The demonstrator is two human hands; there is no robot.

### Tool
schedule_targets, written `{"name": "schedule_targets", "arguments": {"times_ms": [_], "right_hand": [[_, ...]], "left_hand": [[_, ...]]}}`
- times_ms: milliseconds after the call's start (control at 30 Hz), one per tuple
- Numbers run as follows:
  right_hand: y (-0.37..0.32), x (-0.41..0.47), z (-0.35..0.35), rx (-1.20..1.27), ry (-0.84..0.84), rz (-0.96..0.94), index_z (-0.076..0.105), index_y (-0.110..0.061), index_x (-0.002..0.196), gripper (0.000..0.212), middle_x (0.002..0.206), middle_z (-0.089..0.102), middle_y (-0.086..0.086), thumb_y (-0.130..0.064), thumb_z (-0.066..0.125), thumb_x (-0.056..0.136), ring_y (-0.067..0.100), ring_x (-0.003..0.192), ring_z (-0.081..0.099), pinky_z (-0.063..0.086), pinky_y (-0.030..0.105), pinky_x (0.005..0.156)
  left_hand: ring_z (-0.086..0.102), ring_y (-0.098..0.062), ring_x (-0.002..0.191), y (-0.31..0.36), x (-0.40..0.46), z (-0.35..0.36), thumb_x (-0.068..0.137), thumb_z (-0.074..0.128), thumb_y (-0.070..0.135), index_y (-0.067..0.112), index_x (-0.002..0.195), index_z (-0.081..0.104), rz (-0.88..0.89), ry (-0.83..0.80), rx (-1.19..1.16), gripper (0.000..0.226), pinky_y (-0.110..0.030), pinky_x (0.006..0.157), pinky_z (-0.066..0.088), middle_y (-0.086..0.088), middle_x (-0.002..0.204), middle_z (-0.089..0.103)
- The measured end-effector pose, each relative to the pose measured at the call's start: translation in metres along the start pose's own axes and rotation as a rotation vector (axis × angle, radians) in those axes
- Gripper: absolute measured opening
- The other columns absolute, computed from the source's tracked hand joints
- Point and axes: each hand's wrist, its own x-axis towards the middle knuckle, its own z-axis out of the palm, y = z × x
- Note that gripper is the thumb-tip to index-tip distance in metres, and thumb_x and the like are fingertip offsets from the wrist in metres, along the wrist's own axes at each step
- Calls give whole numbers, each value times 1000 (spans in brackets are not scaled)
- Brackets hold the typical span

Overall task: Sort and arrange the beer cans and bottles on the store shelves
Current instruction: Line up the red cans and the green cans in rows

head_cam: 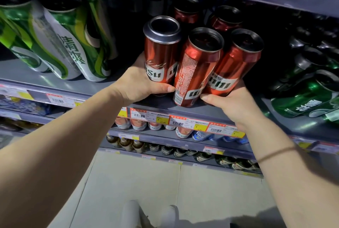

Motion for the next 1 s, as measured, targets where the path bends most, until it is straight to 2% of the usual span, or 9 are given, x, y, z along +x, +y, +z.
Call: {"name": "schedule_targets", "arguments": {"times_ms": [100,167,300,400,467,633,700,833,1000], "right_hand": [[-6,3,0,-16,-22,28,65,-24,112,53,92,73,-19,-19,87,65,-4,84,67,50,11,66],[-9,1,1,-33,-14,60,66,-23,112,51,92,73,-17,-21,87,65,-4,83,67,47,15,69],[-10,-14,0,-177,113,85,56,-22,109,61,97,64,-16,-37,88,59,2,86,59,41,19,67],[-15,-26,7,-253,158,129,37,-30,108,78,104,48,-15,-52,86,52,7,95,49,39,27,78],[-22,-30,18,-232,199,150,34,-32,113,84,112,47,-14,-57,84,50,12,105,48,42,33,85],[-28,-33,35,-262,369,145,29,-34,104,78,105,46,-12,-61,81,53,22,111,53,45,47,95],[-27,-31,37,-263,397,140,33,-31,108,78,104,45,-12,-60,81,54,23,111,54,46,46,95],[-23,-27,37,-258,432,114,39,-23,123,87,114,49,-7,-54,83,56,20,111,52,42,34,86],[-14,-28,24,-304,421,159,39,-17,121,80,123,52,2,-44,84,61,24,111,53,42,34,83]], "left_hand": [[65,-5,105,0,-1,1,57,85,23,3,130,54,-10,17,8,82,-16,86,50,2,113,70],[65,-2,102,0,-4,4,59,85,23,3,123,60,-9,33,57,72,-15,88,49,3,110,71],[65,9,88,-2,-10,6,62,88,17,7,113,66,-19,101,153,56,-4,75,46,13,97,70],[65,9,85,-3,-12,3,63,90,16,10,112,66,-55,118,208,54,-3,71,46,11,95,71],[64,10,85,-4,-14,2,63,91,18,14,112,66,-57,130,258,55,-5,73,47,11,95,71],[44,34,81,-14,-22,1,60,92,26,23,120,48,-38,330,310,75,9,67,32,26,96,53],[50,27,86,-16,-20,2,59,92,29,22,122,49,-41,355,310,77,6,71,34,24,97,56],[62,-2,100,-18,-10,4,61,91,32,20,124,55,-60,383,279,73,-16,86,45,12,108,67],[60,8,93,-14,-11,10,61,92,27,21,118,54,-55,386,244,69,-8,82,43,19,101,63]]}}
